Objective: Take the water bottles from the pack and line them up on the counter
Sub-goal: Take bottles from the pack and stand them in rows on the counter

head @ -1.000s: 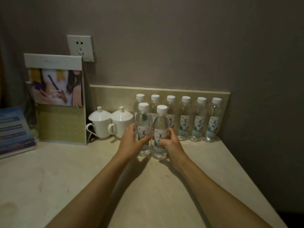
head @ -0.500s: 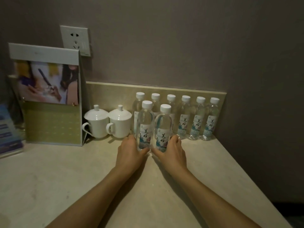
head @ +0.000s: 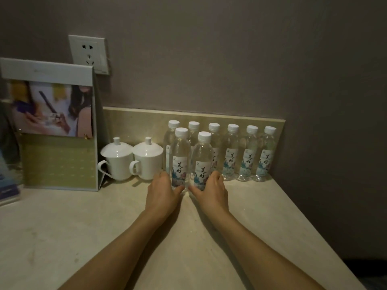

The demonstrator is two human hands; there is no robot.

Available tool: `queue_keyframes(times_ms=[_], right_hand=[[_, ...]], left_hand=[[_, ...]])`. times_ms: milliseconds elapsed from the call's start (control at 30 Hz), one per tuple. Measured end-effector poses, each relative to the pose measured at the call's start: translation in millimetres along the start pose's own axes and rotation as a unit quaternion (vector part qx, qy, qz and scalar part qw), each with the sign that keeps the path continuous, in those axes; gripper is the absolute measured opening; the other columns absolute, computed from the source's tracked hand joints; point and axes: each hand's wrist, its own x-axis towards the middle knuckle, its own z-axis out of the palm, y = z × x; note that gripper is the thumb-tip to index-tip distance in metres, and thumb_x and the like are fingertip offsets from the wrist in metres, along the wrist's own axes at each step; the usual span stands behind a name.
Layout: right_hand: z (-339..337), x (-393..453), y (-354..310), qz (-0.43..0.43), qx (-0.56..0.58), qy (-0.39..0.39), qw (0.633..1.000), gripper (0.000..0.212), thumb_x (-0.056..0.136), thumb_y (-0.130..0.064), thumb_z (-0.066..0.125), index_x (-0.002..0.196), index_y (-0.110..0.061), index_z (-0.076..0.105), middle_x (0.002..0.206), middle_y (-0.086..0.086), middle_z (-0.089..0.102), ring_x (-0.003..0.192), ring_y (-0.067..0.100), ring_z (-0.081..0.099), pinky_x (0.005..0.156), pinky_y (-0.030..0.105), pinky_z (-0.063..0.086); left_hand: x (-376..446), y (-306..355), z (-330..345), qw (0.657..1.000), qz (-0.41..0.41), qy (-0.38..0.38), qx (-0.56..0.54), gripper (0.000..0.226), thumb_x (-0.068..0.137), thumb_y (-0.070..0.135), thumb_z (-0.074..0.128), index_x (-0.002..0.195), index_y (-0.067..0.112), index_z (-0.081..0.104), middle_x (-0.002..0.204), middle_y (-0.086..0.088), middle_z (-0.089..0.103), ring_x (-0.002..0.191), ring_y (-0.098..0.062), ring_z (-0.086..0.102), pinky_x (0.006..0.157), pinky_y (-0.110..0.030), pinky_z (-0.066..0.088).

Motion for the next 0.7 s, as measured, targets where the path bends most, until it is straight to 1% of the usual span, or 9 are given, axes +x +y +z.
queue_keyframes(times_ms=[267, 400, 567, 700], right_hand=[[7, 11, -2, 0.011, 0.004, 0.005, 1.000, 0.069, 0.084, -0.042, 0.071, 0.134, -0.010, 0.036, 0.133, 0.008, 0.049, 0.119, 0.028, 0.055, 0.089, 0.038, 0.050], [9, 16, -3, 0.018, 0.018, 0.005, 1.000, 0.067, 0.084, -0.040, 0.072, 0.133, -0.011, 0.038, 0.132, 0.007, 0.051, 0.119, 0.027, 0.056, 0.090, 0.039, 0.051], [12, 19, -4, 0.023, 0.024, 0.010, 0.999, 0.067, 0.085, -0.037, 0.072, 0.135, -0.010, 0.036, 0.135, 0.008, 0.050, 0.121, 0.028, 0.055, 0.091, 0.039, 0.051], [15, 22, -4, 0.029, 0.019, 0.016, 0.999, 0.068, 0.086, -0.037, 0.071, 0.137, -0.009, 0.035, 0.138, 0.009, 0.049, 0.122, 0.030, 0.054, 0.092, 0.041, 0.050]], left_hand=[[5, 1, 1, 1.000, -0.009, -0.004, 0.022, 0.046, 0.086, 0.036, 0.071, 0.121, 0.012, 0.056, 0.117, -0.008, 0.057, 0.105, -0.026, 0.059, 0.089, -0.041, 0.054], [6, 1, 1, 1.000, -0.006, 0.000, 0.023, 0.043, 0.086, 0.034, 0.070, 0.120, 0.011, 0.056, 0.117, -0.009, 0.057, 0.105, -0.027, 0.059, 0.087, -0.038, 0.053], [7, 1, 2, 1.000, -0.003, -0.001, 0.022, 0.045, 0.087, 0.034, 0.070, 0.122, 0.010, 0.055, 0.119, -0.009, 0.056, 0.107, -0.025, 0.057, 0.089, -0.037, 0.052], [9, 0, 3, 1.000, -0.002, 0.001, 0.029, 0.044, 0.087, 0.035, 0.069, 0.121, 0.011, 0.055, 0.118, -0.008, 0.055, 0.105, -0.024, 0.057, 0.084, -0.032, 0.048]])
